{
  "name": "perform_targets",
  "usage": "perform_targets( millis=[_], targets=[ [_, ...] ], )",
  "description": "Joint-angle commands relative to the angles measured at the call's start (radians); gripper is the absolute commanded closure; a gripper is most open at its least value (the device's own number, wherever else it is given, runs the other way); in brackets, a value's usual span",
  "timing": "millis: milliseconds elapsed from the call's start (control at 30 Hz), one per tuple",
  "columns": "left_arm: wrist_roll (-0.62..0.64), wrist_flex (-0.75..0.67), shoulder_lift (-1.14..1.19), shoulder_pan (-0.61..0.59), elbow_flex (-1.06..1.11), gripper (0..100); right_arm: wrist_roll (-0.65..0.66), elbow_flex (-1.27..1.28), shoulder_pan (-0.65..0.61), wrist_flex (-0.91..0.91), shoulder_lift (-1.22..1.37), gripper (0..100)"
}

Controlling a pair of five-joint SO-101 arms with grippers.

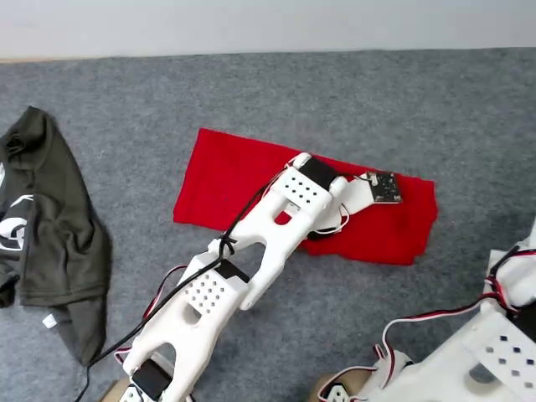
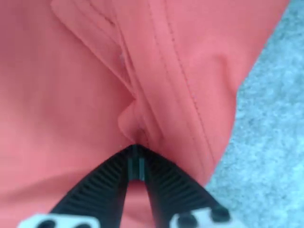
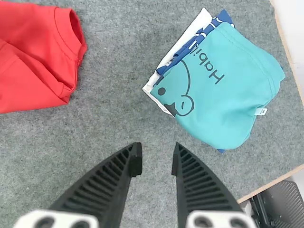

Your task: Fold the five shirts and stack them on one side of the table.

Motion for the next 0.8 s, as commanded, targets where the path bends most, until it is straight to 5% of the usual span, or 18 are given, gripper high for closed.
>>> perform_targets(
  millis=[0, 333, 767],
  targets=[
    [-0.009, 0.002, -0.012, -0.009, -0.038, 100, -0.008, -0.006, -0.010, 0.036, -0.007, 89.0],
    [-0.003, 0.167, -0.129, -0.035, -0.280, 100, -0.008, -0.006, -0.010, 0.036, -0.013, 89.0],
    [0.058, 0.100, -0.147, 0.106, -0.033, 100, -0.005, -0.006, -0.010, 0.036, -0.015, 89.0]
  ],
)
